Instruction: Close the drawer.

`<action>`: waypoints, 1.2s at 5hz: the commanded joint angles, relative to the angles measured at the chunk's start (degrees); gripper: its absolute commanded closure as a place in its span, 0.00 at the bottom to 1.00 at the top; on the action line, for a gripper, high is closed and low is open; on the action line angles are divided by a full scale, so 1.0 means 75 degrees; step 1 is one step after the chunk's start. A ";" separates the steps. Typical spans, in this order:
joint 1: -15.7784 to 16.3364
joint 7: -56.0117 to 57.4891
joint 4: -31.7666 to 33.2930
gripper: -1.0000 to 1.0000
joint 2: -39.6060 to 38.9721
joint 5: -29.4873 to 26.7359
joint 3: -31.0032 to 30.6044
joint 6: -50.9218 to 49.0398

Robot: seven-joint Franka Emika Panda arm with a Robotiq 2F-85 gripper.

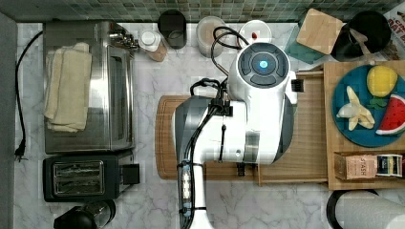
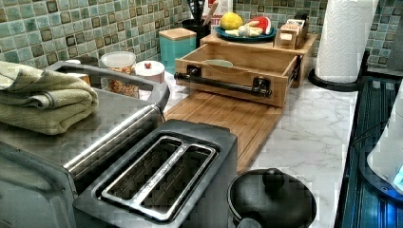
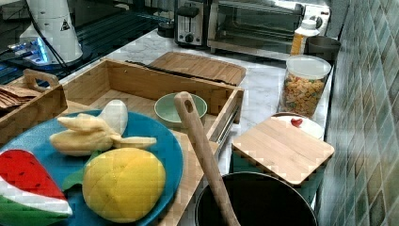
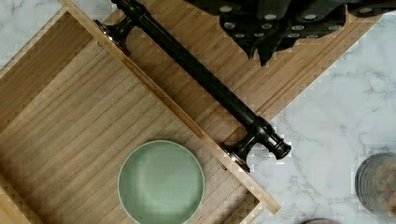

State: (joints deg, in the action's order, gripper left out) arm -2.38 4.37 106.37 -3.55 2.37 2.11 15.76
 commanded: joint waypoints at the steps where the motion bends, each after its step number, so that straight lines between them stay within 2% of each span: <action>1: 0.0001 0.0000 0.0002 1.00 -0.0056 0.0098 0.0006 0.0000; 2: 0.0078 0.1270 0.0795 1.00 0.0413 0.0376 -0.0108 0.0698; 3: 0.0006 0.2908 0.0868 1.00 0.0502 -0.0451 -0.0153 0.0605; 4: 0.0055 0.3700 0.1019 1.00 0.0694 -0.0691 -0.0293 0.0665; 6: 0.0529 0.4511 0.2042 1.00 0.1287 -0.0475 -0.0587 0.1703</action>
State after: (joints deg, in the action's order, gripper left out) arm -1.31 36.62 120.75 1.15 -0.70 1.16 24.66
